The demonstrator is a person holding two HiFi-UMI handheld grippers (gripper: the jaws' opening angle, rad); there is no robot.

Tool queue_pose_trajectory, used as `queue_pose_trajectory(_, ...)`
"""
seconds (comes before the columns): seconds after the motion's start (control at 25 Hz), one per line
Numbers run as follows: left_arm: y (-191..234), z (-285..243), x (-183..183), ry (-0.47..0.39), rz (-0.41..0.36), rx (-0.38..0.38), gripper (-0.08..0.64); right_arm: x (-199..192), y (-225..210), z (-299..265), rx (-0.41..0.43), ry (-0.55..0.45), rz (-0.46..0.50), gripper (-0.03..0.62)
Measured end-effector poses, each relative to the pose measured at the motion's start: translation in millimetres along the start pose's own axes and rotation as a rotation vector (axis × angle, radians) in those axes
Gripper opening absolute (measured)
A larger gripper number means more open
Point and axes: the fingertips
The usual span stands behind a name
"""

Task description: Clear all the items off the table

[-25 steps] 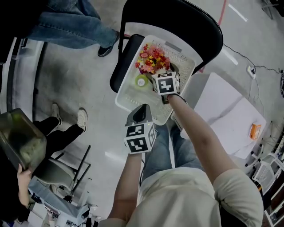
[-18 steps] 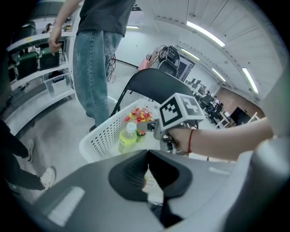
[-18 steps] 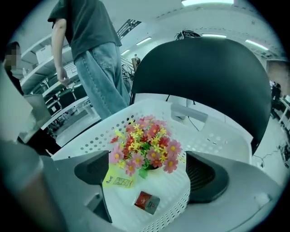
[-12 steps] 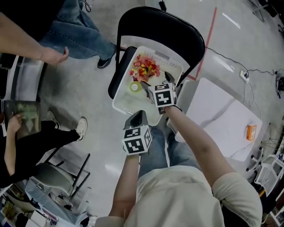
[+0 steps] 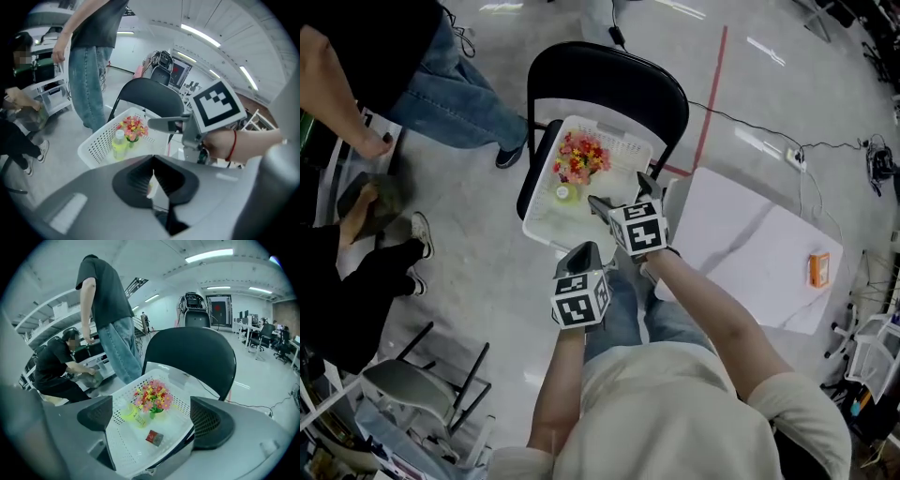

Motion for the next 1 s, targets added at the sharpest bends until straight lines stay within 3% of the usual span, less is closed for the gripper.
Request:
queue_pose_trajectory(0.24, -32, 16, 4, -0.018, -0.059, -0.036, 0.008, 13, -2, 49, 0.008, -0.050, -0.026, 0.473)
queue_pose_trajectory(0.64, -64, 35, 16, -0.040, -0.158, -0.087, 0.008, 37, 1, 128, 0.019, -0.158, -0.029, 0.227)
queue_pose_trajectory(1.0, -96, 37, 34, -0.064, -0.221, -0.150, 0.008, 35, -13, 182, 0.001, -0.181, -0.035, 0.003)
Point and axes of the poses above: the fingertips, and each gripper's own axes: z backward along the fingers, y to its left, x out of its top, and after that the axes turned 8 degrees about -y, right-handed
